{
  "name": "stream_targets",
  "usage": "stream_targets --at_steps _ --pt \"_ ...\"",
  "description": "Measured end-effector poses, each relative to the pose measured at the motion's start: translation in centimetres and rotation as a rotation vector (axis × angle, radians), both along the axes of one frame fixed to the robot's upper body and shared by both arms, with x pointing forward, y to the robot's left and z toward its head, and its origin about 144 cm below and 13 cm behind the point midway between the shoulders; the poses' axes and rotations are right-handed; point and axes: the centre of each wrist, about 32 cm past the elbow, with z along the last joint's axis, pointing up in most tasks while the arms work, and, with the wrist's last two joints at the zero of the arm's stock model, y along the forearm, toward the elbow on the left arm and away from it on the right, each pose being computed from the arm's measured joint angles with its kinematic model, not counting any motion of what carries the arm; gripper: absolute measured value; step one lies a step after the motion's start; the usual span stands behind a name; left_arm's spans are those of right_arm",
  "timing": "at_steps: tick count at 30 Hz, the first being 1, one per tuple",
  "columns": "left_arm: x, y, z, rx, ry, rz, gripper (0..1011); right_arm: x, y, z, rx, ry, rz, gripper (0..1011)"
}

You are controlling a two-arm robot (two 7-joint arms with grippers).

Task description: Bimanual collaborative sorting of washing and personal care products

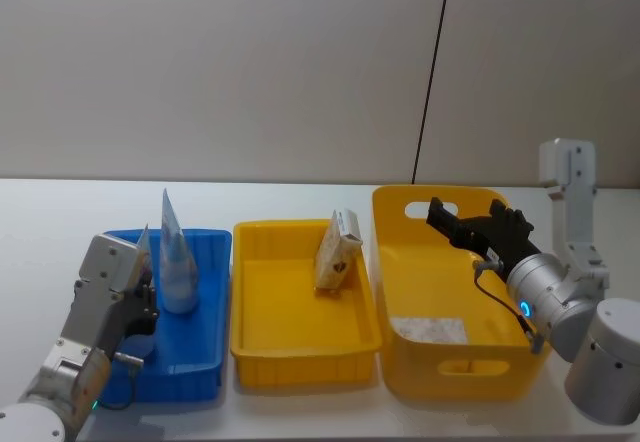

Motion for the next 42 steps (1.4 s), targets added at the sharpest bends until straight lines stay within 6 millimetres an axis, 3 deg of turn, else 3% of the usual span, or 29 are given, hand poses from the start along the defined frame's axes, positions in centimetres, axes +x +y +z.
stream_targets --at_steps 8,42 --pt "0.0 0.0 0.0 0.0 0.0 0.0 158 0.0 0.0 0.0 0.0 0.0 0.0 1004" --pt "0.0 0.01 -0.01 0.0 0.0 0.0 158 0.0 0.0 0.0 0.0 0.0 0.0 1004"
